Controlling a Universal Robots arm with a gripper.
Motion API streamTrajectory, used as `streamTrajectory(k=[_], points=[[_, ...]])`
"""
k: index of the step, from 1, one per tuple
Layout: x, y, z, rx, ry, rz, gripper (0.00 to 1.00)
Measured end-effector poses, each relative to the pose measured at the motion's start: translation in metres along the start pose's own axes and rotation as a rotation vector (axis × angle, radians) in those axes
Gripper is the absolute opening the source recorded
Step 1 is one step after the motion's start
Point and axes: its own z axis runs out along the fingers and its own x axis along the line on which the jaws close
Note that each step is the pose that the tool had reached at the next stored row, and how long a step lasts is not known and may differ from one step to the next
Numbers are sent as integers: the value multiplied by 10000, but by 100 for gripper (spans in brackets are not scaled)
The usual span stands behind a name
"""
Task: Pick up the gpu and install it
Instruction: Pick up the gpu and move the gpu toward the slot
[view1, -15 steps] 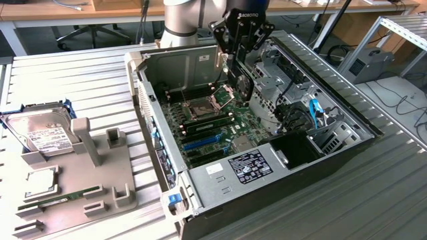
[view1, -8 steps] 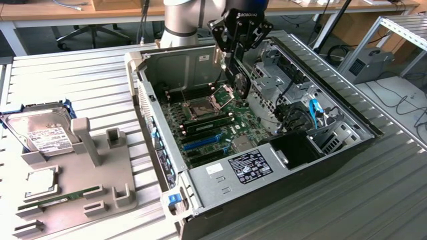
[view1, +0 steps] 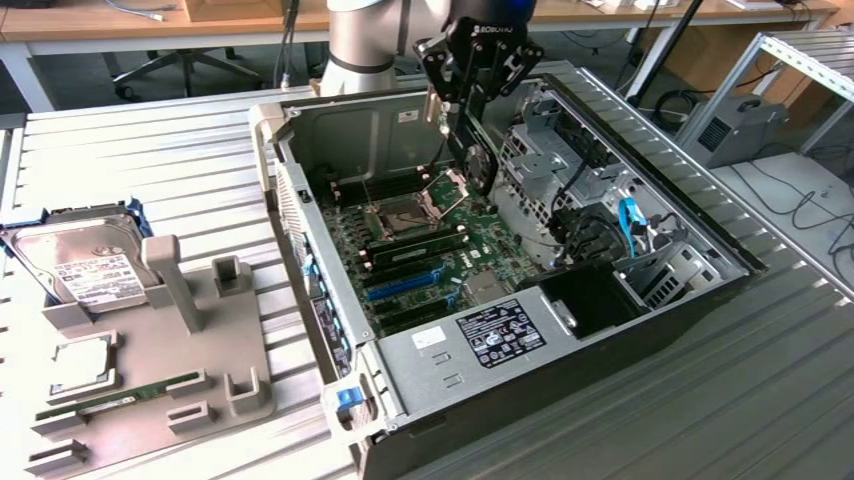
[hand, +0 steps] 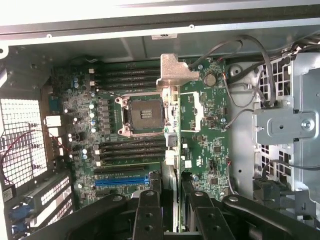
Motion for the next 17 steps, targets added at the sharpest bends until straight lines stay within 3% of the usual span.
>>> streamTrajectory(k=[12, 17], points=[[1, 1, 44, 0, 0, 0, 26], [0, 2, 130, 0, -1, 0, 26]])
